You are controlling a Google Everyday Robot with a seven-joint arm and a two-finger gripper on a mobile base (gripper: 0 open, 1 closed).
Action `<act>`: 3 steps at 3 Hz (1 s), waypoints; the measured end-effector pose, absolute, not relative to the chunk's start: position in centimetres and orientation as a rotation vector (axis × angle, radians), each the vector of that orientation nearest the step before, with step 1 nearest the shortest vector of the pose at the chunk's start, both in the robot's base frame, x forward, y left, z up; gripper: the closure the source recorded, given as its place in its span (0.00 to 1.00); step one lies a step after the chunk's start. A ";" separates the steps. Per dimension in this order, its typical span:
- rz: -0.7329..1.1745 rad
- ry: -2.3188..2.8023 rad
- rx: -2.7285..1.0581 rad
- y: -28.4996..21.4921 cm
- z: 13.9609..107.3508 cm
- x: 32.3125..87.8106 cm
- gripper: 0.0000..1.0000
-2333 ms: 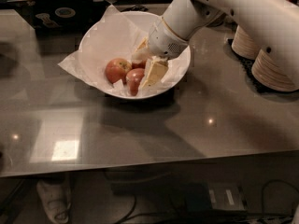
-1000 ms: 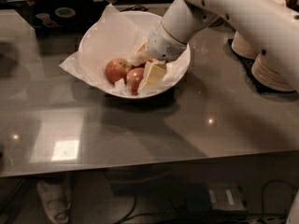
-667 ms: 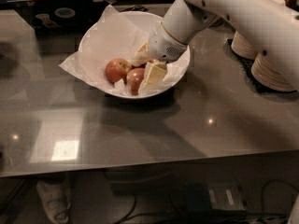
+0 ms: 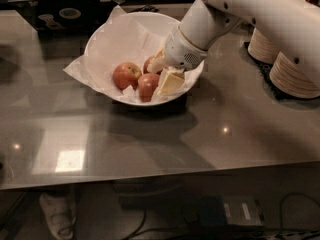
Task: Pick apple from white bowl
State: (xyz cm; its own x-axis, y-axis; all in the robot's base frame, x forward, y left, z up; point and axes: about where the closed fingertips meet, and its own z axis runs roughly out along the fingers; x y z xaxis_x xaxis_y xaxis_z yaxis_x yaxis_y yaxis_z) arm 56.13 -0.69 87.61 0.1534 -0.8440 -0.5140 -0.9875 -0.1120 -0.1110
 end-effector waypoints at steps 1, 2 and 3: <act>0.454 1.746 -2.013 -0.7 87.5 56.1 0.42; 0.453 1.781 -2.002 -1.3 86.6 55.8 0.61; 0.454 1.791 -1.988 -1.4 86.6 56.0 0.84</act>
Offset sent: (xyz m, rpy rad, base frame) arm -0.0070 -0.0175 -0.0209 -0.0297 0.0320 -0.0553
